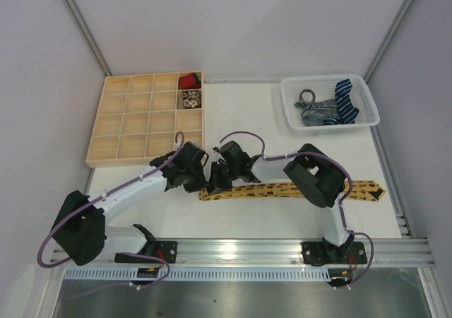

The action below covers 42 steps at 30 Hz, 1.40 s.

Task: Roll the ties
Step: Roll the tie

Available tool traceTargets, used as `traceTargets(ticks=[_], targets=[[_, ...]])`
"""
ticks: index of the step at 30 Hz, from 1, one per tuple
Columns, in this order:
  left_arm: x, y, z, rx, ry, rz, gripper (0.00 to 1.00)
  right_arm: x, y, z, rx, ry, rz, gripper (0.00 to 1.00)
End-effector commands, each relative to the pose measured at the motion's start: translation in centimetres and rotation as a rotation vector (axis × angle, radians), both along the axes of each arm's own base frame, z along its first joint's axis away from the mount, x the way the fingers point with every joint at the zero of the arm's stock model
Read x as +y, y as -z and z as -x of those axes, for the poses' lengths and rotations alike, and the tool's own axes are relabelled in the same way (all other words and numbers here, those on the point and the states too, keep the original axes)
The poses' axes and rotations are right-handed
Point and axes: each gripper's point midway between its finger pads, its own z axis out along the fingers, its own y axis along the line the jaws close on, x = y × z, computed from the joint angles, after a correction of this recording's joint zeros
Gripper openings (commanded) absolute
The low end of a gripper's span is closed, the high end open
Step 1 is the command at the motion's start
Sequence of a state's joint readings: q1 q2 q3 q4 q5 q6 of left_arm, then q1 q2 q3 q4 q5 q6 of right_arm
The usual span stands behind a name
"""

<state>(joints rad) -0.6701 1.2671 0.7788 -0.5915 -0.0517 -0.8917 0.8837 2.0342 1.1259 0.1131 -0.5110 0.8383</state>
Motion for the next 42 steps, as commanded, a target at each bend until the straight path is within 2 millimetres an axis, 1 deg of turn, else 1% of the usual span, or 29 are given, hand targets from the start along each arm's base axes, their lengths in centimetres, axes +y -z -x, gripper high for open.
traceTargets(ticks=[1, 6, 7, 10, 11, 14, 15, 17, 19, 20, 24, 27, 30, 34, 39, 42], targets=[[-1.5, -1.3, -1.1, -0.032, -0.008, 0.040, 0.00, -0.5, -1.3, -0.1, 0.015, -0.005, -0.026, 0.00], [-1.2, -1.0, -0.8, -0.028, -0.010, 0.021, 0.00, -1.5, -3.0, -1.2, 0.001, 0.016, -0.022, 0.00], [-1.2, -1.0, -0.8, -0.027, -0.012, 0.023, 0.00, -1.6, -3.7, -1.3, -0.010, 0.018, -0.029, 0.00], [-1.3, -0.9, -0.7, -0.023, -0.011, 0.021, 0.00, -2.3, -4.1, -1.3, -0.031, 0.022, 0.003, 0.00], [-1.3, -0.9, -0.8, -0.025, -0.011, 0.018, 0.00, -2.7, -3.7, -1.1, -0.037, 0.023, 0.024, 0.00], [-1.4, -1.1, -1.0, -0.030, -0.009, 0.016, 0.01, -3.3, -3.5, -0.8, -0.045, 0.030, 0.038, 0.00], [-1.5, -1.2, -1.0, -0.033, -0.006, 0.018, 0.01, -4.0, -2.7, -0.4, -0.044, 0.031, 0.060, 0.00], [-1.6, -1.1, -1.0, -0.030, -0.004, 0.016, 0.00, -4.3, -2.1, -0.4, -0.051, 0.042, 0.070, 0.00], [-1.8, -1.1, -1.0, -0.028, 0.001, 0.015, 0.00, -4.9, -0.9, 0.2, -0.028, 0.048, 0.090, 0.00], [-2.0, -1.1, -1.1, -0.030, 0.003, 0.018, 0.00, -4.7, -0.7, 0.1, -0.036, 0.048, 0.078, 0.00], [-2.7, -0.8, -0.9, -0.025, 0.015, 0.010, 0.00, -5.3, 1.4, 0.4, -0.019, 0.054, 0.107, 0.00], [-3.1, -0.3, -0.7, -0.010, 0.025, 0.004, 0.00, -5.6, 2.4, 0.6, -0.004, 0.053, 0.118, 0.00], [-3.4, 0.1, -0.7, -0.002, 0.030, 0.002, 0.01, -5.7, 2.1, 0.8, -0.004, 0.056, 0.110, 0.00], [-3.6, 0.4, -0.8, -0.001, 0.029, 0.001, 0.00, -5.7, 1.7, 0.5, -0.012, 0.056, 0.101, 0.00], [-3.8, 0.6, -1.1, -0.003, 0.027, 0.002, 0.01, -5.7, 1.4, 0.8, 0.020, 0.057, 0.074, 0.00], [-3.9, 0.9, -1.2, 0.000, 0.025, 0.001, 0.00, -5.6, 0.7, 0.7, 0.032, 0.072, 0.039, 0.00]])
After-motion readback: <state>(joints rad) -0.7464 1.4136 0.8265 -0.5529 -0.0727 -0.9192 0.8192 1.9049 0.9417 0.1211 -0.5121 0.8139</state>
